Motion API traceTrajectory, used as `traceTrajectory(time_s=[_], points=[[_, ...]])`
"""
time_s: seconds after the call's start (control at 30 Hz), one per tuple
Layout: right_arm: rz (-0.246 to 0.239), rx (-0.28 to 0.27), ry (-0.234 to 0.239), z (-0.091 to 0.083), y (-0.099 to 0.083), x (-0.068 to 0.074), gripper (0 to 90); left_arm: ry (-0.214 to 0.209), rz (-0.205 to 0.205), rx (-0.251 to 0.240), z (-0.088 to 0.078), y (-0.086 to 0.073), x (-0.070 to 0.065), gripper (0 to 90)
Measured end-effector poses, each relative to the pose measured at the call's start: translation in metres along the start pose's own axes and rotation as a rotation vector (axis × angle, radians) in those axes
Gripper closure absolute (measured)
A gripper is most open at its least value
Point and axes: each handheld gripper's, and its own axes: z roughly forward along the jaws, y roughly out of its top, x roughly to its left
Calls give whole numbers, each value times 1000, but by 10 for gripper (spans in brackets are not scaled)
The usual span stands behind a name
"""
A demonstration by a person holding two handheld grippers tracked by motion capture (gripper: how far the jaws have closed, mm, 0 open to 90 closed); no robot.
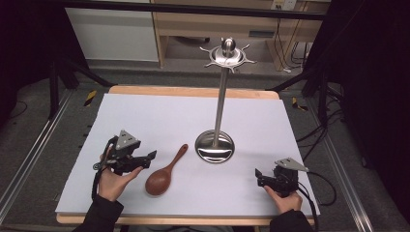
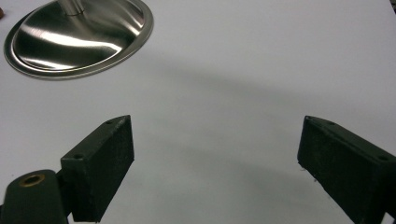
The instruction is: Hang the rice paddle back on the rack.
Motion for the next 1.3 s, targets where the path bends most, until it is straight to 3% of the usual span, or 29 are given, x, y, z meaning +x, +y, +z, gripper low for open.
traceTrajectory(time_s=[0.43, 0.7, 1.3], points=[[-11, 2, 7, 1, 0, 0, 117, -14, 53, 92, 21, 11, -8, 381], [-5, 7, 19, 1, 1, 1, 119, -38, 52, 114, 32, 13, -11, 442], [-19, 13, 11, 2, 1, 3, 122, -66, 85, 216, 56, 15, -21, 525]])
